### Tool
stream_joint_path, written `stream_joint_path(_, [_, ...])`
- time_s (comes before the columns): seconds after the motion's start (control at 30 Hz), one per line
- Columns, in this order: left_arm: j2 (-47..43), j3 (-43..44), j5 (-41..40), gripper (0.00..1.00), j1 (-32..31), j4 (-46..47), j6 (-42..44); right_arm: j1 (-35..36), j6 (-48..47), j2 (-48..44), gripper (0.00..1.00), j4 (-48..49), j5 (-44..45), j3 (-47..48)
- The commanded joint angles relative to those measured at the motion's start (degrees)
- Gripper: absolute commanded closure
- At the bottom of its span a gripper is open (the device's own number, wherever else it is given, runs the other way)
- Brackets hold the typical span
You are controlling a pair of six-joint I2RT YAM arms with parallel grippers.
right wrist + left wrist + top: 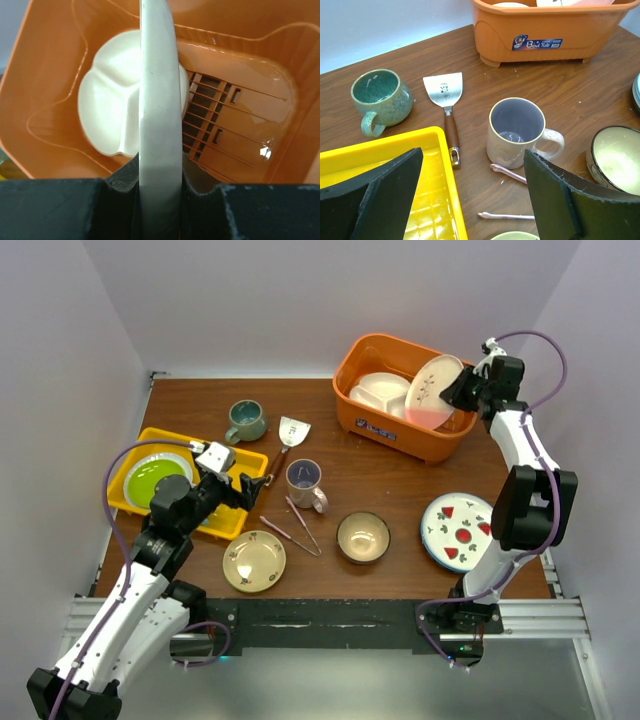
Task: Place the mixed dishes into the plastic bin
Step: Place the plate in the plastic bin.
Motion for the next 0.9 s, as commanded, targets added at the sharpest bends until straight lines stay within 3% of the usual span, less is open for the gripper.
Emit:
stream_joint_path(0.0, [-0.33, -0.21, 0.68, 0.12, -0.01, 2.95, -0.07, -0.01, -0.72, -2.06, 0.97, 7.39, 2.52, 0.46])
stream_joint_path(0.57, [0.2, -0.3, 1.03, 0.12, -0.01, 3.12, -0.07, -0.01, 2.18, 1.89, 0.86, 5.8, 7.27, 0.28])
stream_joint_path(0.87, [0.2, -0.3, 1.21, 0.12, -0.01, 3.13, -0.07, -0.19, 1.65, -4.08, 0.87, 7.65, 8.76, -0.51])
